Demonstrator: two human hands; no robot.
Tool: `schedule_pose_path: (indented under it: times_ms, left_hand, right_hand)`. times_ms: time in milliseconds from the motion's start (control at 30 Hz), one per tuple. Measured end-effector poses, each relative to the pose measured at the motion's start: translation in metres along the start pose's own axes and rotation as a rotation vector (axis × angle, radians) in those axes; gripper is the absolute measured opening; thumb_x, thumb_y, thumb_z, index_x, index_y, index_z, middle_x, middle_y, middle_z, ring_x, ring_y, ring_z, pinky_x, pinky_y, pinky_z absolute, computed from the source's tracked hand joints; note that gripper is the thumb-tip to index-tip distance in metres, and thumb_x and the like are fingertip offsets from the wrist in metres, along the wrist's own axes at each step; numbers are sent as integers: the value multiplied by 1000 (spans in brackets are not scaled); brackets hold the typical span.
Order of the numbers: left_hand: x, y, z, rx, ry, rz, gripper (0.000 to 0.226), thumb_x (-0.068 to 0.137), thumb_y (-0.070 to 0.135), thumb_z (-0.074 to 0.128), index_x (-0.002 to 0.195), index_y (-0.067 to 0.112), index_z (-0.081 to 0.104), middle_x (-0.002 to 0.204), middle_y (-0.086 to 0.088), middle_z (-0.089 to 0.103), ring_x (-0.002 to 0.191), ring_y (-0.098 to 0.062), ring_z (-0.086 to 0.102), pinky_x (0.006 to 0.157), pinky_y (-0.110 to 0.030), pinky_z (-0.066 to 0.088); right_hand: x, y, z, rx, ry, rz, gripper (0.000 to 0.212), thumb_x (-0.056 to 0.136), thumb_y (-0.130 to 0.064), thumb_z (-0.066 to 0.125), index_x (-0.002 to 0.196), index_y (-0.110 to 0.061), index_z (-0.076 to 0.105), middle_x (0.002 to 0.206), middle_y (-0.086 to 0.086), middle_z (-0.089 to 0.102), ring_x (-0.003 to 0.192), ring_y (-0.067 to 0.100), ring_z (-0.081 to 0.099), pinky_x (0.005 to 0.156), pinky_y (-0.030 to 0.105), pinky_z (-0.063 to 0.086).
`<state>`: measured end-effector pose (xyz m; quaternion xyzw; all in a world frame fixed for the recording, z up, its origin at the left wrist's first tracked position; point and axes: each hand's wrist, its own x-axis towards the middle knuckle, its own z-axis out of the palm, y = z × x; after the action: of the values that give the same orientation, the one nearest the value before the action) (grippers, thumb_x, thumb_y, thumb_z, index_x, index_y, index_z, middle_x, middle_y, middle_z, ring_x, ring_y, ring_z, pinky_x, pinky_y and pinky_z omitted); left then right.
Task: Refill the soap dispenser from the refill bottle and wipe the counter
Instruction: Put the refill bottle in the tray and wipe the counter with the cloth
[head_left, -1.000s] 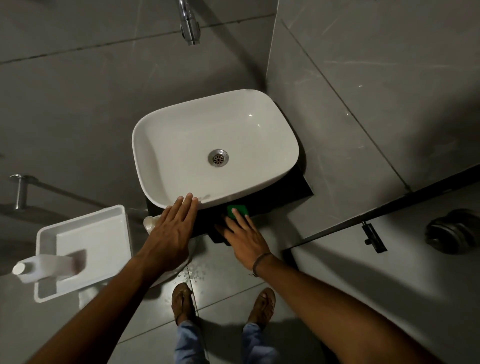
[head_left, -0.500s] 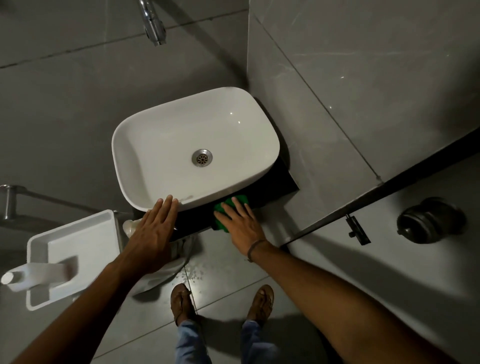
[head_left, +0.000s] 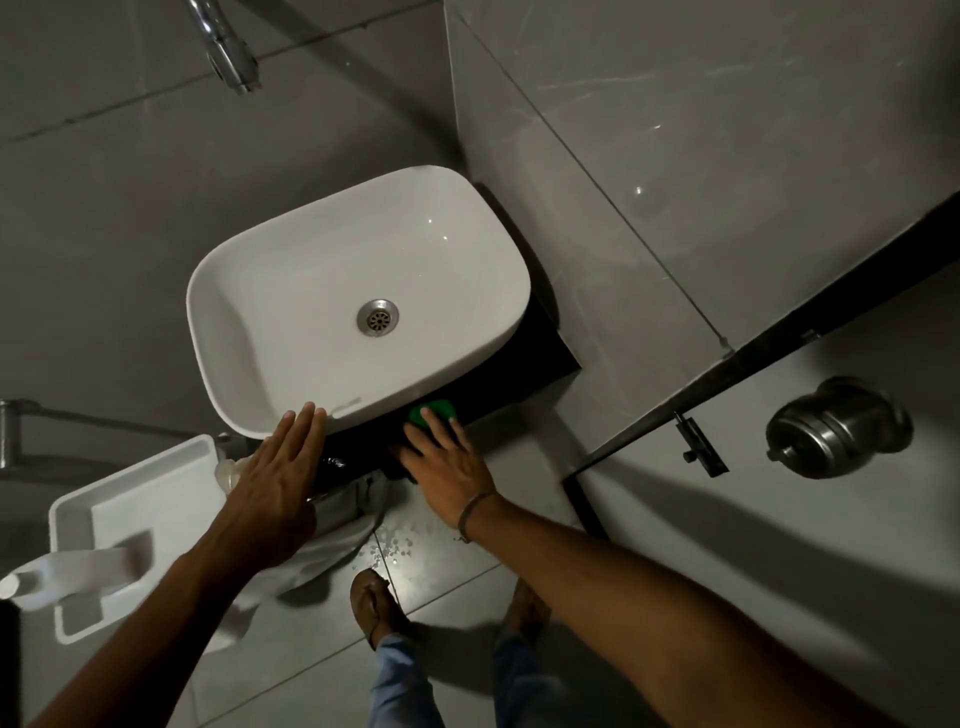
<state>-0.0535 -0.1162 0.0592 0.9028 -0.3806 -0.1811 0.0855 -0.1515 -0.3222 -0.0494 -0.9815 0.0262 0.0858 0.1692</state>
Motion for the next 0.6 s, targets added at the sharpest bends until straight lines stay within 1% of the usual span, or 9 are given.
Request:
schedule_pose_path:
  times_ms: [100, 200, 233, 333, 367, 433, 500, 533, 600]
  left_hand:
    - [-3, 1, 2, 54, 13, 39, 90, 74, -13, 50, 158, -10, 21, 168, -30, 21, 157, -48, 17, 123, -66, 29]
    - [-3, -1, 2, 83, 11, 38, 91, 74, -7, 50, 159, -9, 19, 169, -28, 19, 158, -47, 17, 123, -67, 28]
    - [-3, -1, 2, 88, 7, 35, 92, 73, -4, 48, 160, -8, 17, 169, -28, 18, 158, -45, 15, 124, -65, 27]
    - [-1, 0, 3, 92, 11, 26, 93, 73, -5, 50, 160, -8, 17, 169, -28, 17, 158, -45, 15, 124, -65, 27]
    - [-1, 1, 3, 90, 9, 24, 93, 73, -3, 49, 160, -8, 17, 169, -28, 18, 158, -45, 15, 124, -65, 27]
    - [-1, 2, 4, 87, 8, 19, 93, 71, 1, 46, 160, -8, 17, 169, -27, 17, 159, -45, 15, 124, -65, 27]
    - [-1, 2, 4, 89, 3, 16, 95, 69, 1, 46, 159, -9, 17, 169, -28, 17, 158, -46, 14, 124, -65, 27]
    - [-1, 2, 4, 86, 1, 16, 96, 68, 1, 46, 159, -9, 17, 169, -29, 17, 158, -46, 14, 125, -65, 27]
    - [-1, 4, 3, 77, -3, 9, 98, 67, 2, 45, 159, -9, 16, 169, -29, 15, 159, -46, 13, 126, -64, 25]
  right_hand:
    - [18, -15, -3, 40, -8, 73, 47, 101, -13, 38, 146, -22, 49, 164, 7, 30, 157, 37, 10, 126, 57, 8]
    - [23, -27, 5, 37, 6, 72, 53, 99, -14, 39, 150, -25, 46, 161, 7, 33, 156, 38, 11, 126, 58, 9]
    - [19, -23, 8, 23, 13, 42, 55, 97, -13, 36, 150, -26, 46, 161, 7, 35, 157, 37, 12, 126, 57, 10]
    - [1, 10, 8, -7, 69, -64, 69, 88, -15, 15, 147, -26, 49, 163, 4, 36, 157, 34, 14, 126, 55, 13]
    - [-4, 24, 4, -7, 81, -60, 69, 87, -15, 15, 148, -27, 47, 163, 3, 35, 157, 34, 15, 126, 55, 14]
    - [-5, 48, -5, 1, 99, 33, 64, 92, -9, 29, 151, -30, 42, 163, 1, 34, 157, 34, 15, 125, 55, 15]
    - [4, 56, -14, 30, 107, 139, 67, 91, -3, 44, 152, -30, 40, 162, 2, 36, 156, 35, 16, 126, 56, 14]
    - [8, 54, -17, 40, 112, 174, 68, 91, -2, 47, 152, -29, 40, 160, 4, 37, 155, 37, 17, 125, 57, 15]
    - [10, 48, -17, 57, 115, 166, 68, 89, -1, 49, 152, -28, 41, 159, 6, 38, 155, 38, 17, 124, 59, 16]
